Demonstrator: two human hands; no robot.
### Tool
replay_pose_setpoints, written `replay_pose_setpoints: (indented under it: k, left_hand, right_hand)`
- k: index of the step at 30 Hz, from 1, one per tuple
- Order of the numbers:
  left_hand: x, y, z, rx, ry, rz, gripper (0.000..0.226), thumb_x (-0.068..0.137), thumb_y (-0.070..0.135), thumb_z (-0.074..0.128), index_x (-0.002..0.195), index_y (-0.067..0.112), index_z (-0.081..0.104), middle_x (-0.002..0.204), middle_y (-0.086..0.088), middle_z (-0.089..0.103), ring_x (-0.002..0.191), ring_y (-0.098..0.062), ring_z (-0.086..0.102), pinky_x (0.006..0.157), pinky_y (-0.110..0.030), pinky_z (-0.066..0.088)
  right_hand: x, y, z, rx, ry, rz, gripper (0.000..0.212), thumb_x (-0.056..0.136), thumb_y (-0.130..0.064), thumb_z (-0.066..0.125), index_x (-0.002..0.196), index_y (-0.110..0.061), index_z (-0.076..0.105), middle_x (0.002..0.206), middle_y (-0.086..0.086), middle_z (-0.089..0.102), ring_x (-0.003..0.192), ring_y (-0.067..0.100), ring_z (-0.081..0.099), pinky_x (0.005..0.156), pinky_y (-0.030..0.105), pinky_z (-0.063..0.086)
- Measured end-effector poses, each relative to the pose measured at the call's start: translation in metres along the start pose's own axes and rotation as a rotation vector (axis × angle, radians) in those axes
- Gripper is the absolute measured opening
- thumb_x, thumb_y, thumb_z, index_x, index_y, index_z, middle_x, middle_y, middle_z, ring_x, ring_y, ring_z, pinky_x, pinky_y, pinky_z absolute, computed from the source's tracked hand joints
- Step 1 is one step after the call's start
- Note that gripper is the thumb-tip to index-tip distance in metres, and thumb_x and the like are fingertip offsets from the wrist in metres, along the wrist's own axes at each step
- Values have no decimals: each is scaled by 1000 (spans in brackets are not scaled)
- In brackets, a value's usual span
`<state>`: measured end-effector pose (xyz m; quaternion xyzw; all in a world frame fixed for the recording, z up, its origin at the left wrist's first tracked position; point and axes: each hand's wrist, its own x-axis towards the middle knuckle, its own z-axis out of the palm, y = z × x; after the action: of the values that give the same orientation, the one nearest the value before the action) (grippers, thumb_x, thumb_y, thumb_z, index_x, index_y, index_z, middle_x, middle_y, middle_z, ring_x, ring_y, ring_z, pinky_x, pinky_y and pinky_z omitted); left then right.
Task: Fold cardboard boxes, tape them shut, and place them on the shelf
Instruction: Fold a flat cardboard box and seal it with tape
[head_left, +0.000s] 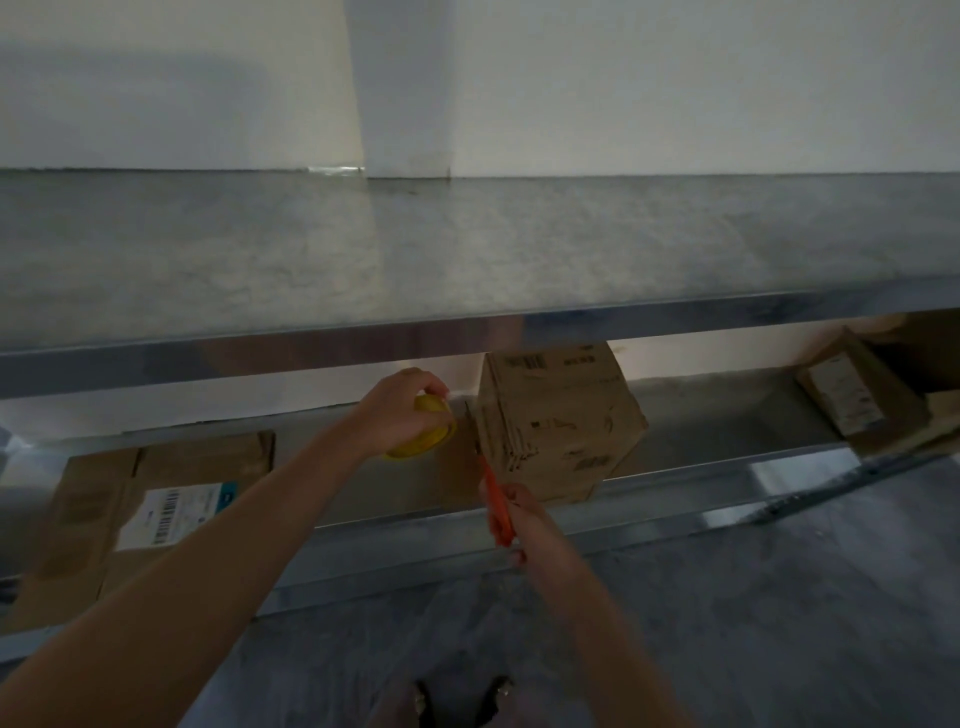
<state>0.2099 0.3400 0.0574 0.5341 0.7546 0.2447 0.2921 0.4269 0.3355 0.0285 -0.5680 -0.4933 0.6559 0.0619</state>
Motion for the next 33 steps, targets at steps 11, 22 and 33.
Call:
replay_pose_setpoints:
  k: [11,22,33]
  left_hand:
    - [6,1,-6,-1,-21,41,28,80,32,72,107,28,63,111,6,54,103,-13,50,81,-27,39]
    - [7,-1,-4,16,-37,77,26,82,32,72,105,28,62,111,6,54,103,-13,51,83,-28,41]
    - [0,-4,-4,9,-36,100,25,84,36,69,106,30,57,111,9,52,100,-10,51,79,-26,38]
  right_hand:
    - [13,-11,-2,94,13,49,27,92,-51,59,88,-24,58,61,-6,58,44,4,51,40,15,35]
    - [17,0,-3,116,59,-91,13,99,-23,55,95,-18,66,61,-3,56,52,7,49,44,16,36]
    - [17,0,-12,-222,207,-184,60,55,-76,50,81,-25,65,73,2,70,65,17,60,64,29,46]
